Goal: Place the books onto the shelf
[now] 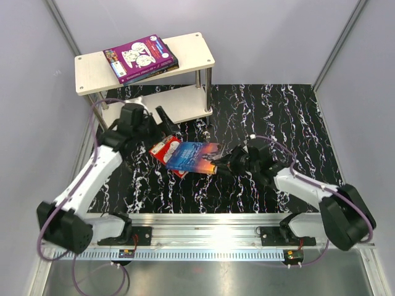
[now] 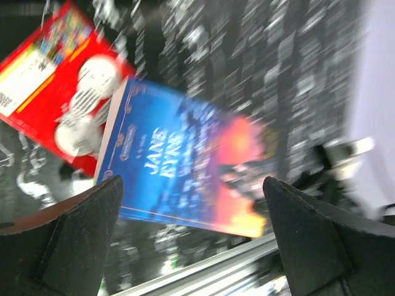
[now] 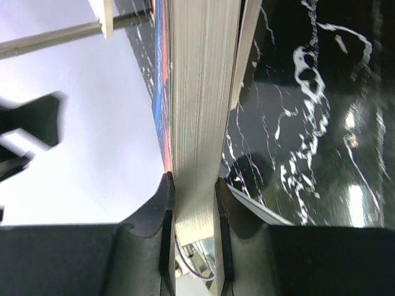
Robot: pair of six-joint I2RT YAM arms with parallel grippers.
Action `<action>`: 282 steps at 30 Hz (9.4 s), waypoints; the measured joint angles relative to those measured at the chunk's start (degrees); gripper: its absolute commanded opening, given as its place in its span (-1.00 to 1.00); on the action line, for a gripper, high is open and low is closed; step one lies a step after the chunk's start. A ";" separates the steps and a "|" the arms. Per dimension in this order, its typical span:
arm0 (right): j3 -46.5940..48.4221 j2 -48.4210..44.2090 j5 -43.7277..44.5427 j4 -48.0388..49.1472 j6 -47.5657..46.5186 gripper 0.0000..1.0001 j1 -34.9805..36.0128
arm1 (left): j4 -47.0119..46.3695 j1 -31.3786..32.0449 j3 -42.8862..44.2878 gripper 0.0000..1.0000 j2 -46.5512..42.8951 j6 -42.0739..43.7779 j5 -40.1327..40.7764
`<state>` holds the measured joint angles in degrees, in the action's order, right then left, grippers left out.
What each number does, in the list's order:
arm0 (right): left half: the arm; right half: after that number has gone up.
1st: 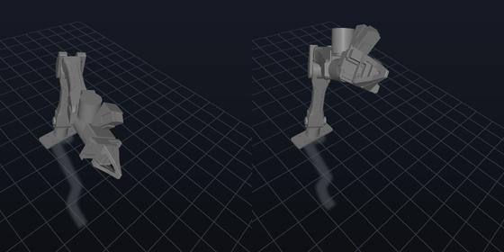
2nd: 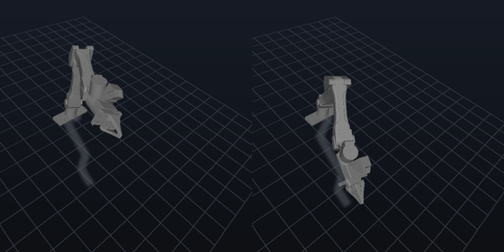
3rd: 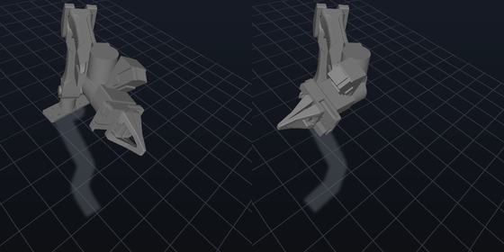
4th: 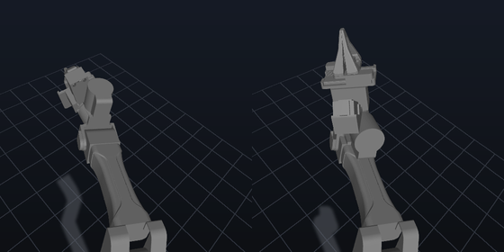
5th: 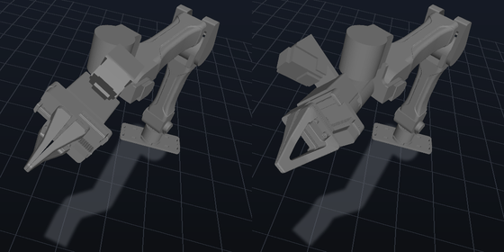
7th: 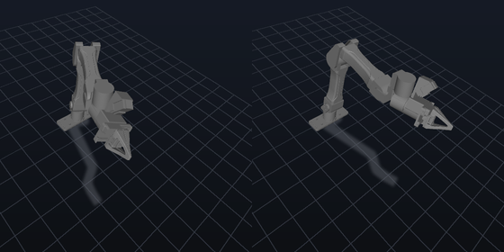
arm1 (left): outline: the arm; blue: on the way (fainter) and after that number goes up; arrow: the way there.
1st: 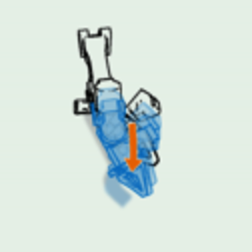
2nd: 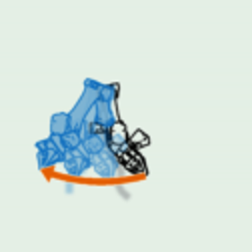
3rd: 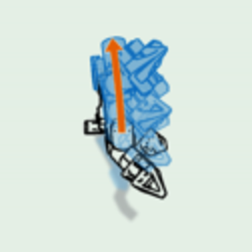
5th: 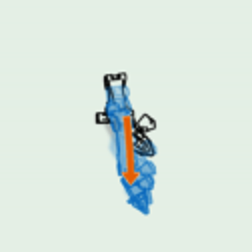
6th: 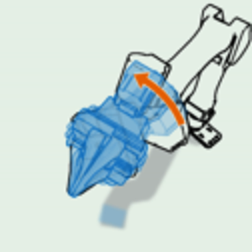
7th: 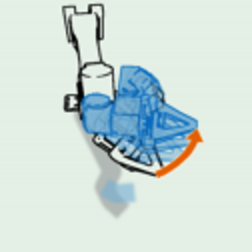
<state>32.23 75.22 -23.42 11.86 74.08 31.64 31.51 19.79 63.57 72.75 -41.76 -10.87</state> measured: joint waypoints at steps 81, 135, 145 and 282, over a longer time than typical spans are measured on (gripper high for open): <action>16.87 -25.77 2.67 -18.10 9.55 0.99 -2.82 | -0.39 18.38 20.41 -1.00 11.89 -31.69 17.84; 17.00 -43.23 17.73 -68.72 -8.31 1.00 -2.78 | -72.17 21.88 10.82 -1.00 36.13 47.15 61.59; 10.91 -46.05 16.70 -68.08 -6.51 1.00 -2.78 | -86.88 19.87 21.86 -1.00 53.77 53.48 62.05; -11.37 -68.72 12.74 -69.99 7.21 1.00 -2.78 | -81.48 25.11 48.02 0.22 69.20 60.83 68.30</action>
<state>20.86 6.50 -10.68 -58.13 81.30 28.86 -49.98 44.91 111.59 141.95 19.07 57.43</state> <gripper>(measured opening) 0.994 0.586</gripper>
